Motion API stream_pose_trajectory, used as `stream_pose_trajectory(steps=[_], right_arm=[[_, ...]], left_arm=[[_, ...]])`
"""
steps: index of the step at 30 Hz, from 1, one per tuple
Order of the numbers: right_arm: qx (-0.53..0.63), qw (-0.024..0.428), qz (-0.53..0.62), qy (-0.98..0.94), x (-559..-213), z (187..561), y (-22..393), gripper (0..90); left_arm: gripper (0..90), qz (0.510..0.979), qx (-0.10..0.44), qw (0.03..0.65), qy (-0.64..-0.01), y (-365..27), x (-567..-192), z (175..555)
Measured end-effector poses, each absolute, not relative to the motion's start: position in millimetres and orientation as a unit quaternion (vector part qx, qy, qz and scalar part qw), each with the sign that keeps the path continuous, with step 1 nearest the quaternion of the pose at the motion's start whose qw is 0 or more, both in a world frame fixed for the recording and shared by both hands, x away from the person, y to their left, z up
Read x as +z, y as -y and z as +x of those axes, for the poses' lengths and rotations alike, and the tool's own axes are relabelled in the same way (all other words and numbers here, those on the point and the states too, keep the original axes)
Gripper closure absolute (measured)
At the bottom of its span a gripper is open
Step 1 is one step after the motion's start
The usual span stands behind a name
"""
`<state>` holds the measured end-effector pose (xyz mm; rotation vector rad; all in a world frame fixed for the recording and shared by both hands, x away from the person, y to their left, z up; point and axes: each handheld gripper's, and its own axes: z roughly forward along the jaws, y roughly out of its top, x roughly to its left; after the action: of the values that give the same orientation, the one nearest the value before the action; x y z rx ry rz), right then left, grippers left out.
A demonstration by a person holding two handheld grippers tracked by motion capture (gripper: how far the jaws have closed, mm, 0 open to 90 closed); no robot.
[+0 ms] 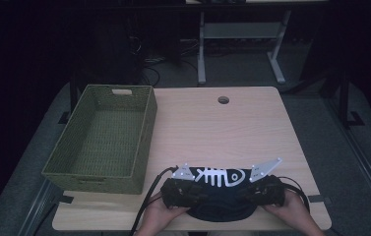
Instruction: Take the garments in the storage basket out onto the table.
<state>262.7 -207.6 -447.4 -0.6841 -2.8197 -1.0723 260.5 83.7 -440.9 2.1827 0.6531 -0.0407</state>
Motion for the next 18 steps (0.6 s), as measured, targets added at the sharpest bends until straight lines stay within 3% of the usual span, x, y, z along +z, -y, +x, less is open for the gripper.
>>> stream_pose_trajectory(steps=[3,7,18], right_arm=[[-0.341,0.023,-0.214,0.915,-451.3,263.5,205.8,75.2],[-0.370,0.013,-0.223,0.902,-439.2,267.2,208.8,62.2],[-0.353,0.019,-0.234,0.906,-448.0,274.3,204.5,61.4]], left_arm=[[52.9,0.866,0.008,0.426,-0.261,-80.4,-434.7,263.1],[48.9,0.864,0.030,0.423,-0.270,-77.3,-434.9,272.4],[51.3,0.874,0.035,0.389,-0.288,-69.3,-449.8,286.7]])
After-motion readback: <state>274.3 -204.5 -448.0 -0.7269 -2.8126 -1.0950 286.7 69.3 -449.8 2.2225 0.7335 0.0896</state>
